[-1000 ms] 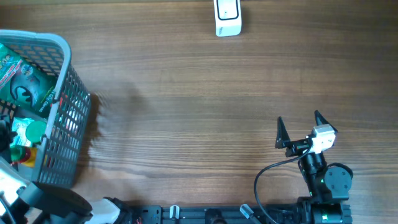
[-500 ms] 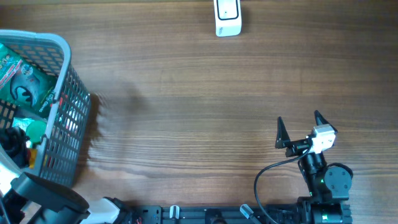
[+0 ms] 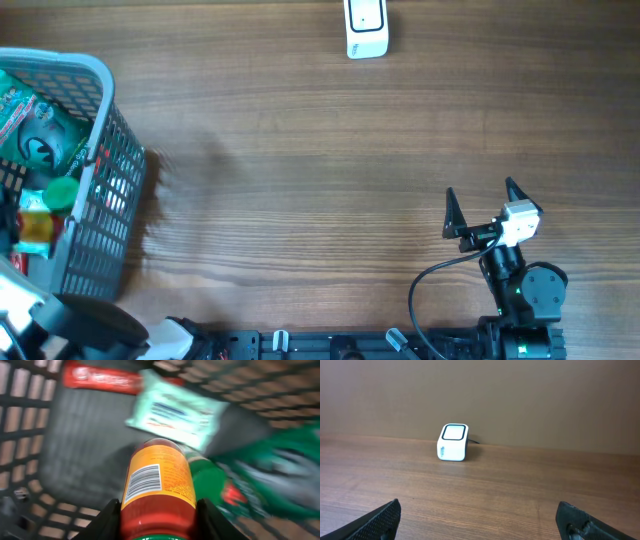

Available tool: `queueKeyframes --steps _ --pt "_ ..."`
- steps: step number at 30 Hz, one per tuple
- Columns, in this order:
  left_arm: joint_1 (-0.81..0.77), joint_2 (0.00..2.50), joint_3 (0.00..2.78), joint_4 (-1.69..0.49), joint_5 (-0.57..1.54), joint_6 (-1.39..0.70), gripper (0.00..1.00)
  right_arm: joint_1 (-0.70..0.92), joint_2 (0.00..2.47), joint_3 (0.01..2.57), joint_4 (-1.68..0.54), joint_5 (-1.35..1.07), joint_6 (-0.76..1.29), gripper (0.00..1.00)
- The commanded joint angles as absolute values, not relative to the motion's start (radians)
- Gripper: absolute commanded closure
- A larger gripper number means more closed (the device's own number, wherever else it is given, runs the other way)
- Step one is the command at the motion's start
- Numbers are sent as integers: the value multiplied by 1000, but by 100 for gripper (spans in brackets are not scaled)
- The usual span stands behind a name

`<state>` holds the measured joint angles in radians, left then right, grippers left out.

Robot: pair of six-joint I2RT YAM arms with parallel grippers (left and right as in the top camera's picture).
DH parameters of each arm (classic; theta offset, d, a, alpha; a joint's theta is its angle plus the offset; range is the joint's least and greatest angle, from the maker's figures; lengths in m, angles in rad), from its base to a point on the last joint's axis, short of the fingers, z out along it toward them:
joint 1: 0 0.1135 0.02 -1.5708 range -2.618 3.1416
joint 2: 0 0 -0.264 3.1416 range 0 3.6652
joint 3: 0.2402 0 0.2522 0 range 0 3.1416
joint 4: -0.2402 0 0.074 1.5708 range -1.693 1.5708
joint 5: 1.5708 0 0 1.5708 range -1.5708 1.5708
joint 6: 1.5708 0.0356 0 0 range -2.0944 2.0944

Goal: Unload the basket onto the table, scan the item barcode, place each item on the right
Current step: 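Reach the left gripper into the basket and grasp the sriracha bottle, then lift the sriracha bottle out and set it upright on the table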

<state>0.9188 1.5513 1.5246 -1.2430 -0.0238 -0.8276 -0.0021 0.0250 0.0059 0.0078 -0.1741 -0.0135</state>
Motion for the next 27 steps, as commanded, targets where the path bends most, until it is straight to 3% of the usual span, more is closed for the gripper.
queueKeyframes --steps 1,6,10,14,19,27 --pt "922 1440 1661 -1236 240 -815 73 4 25 5 11 -157 -26 0" --pt "886 1306 1710 -1098 609 -829 71 4 25 5 11 -157 -26 0" --pt "785 1192 1710 -984 654 -877 69 4 25 5 11 -157 -26 0" --pt "578 1120 1710 -934 647 -875 69 4 25 5 11 -157 -25 0" --pt "187 1140 1709 -955 459 -856 68 4 25 5 11 -157 -26 0" --pt "-271 1329 1709 -1096 94 -734 68 4 25 5 11 -157 -26 0"
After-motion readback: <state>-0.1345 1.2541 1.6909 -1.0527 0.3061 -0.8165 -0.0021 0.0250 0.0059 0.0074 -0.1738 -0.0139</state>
